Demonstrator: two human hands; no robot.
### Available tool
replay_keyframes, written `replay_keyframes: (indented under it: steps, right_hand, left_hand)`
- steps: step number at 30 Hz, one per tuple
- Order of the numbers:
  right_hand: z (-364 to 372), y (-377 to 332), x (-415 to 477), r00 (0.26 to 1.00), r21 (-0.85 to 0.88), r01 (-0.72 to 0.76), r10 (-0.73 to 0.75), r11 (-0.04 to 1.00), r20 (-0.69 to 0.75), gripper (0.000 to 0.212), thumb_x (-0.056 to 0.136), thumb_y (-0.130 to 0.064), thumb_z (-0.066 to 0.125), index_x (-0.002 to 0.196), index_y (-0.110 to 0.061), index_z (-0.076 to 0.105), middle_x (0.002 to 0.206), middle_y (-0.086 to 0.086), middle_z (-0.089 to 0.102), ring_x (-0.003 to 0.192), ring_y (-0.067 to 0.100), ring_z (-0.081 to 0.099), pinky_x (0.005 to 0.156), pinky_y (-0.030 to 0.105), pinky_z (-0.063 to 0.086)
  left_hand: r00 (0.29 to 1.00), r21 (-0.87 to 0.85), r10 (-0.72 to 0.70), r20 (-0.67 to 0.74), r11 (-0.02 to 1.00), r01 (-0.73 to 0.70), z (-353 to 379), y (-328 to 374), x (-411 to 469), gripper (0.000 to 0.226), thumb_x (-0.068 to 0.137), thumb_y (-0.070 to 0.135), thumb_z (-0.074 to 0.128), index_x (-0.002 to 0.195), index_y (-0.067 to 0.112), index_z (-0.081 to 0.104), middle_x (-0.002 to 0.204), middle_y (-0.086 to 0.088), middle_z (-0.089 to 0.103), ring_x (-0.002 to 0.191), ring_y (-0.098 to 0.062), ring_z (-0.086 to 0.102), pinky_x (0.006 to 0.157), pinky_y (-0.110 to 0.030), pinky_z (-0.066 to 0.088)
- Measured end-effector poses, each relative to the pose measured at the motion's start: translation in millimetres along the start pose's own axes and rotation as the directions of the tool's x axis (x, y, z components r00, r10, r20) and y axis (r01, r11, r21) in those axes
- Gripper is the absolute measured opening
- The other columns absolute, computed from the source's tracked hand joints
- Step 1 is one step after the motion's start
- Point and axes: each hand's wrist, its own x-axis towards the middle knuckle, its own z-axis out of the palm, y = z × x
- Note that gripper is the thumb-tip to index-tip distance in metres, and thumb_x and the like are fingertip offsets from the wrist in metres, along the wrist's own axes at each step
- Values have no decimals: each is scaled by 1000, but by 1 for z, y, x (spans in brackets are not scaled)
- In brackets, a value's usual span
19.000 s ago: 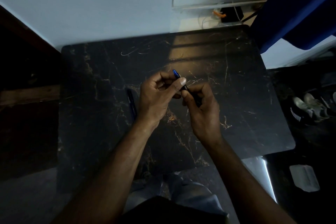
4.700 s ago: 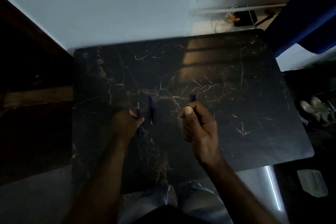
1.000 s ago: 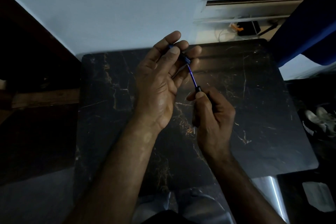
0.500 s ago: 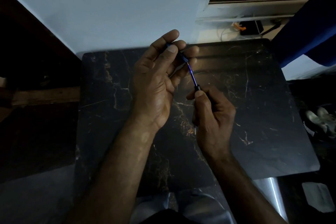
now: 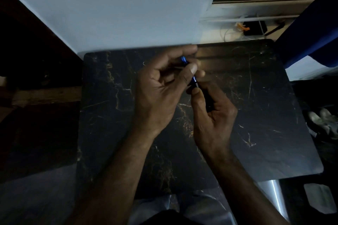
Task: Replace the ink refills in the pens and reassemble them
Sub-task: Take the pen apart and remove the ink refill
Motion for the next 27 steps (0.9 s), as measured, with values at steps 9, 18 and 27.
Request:
replay_keyframes:
  steps: [9,18,27]
  right_hand:
    - [11,-4,2,1000,44,-9,10,999,-16,15,94,-19,69,99,-16,55,85,-8,61,65,6,58,56,27,48]
    - [21,-15,3,920,631,-391,257,670,297,10,101,-6,67,97,-8,58,69,3,57,49,11,48,47,25,42]
    - [26,-19,7,751,621,-658,431,426,501,30,108,-34,57,116,-6,59,53,-5,35,40,5,27,40,16,28]
  left_hand:
    - [991,-38,-120,-62,992,118,-17,-4,-2,27,94,-1,80,117,12,76,104,2,82,95,-9,79,80,-23,63]
    - [992,-108,-128,-14,986,125,-39,0,0,30,94,0,79,123,9,76,108,-2,83,101,-19,80,88,-31,63]
    - [990,-81,-141,-7,987,140,-53,-2,-6,32,96,-4,76,127,4,73,109,-4,82,103,-20,80,84,-26,62]
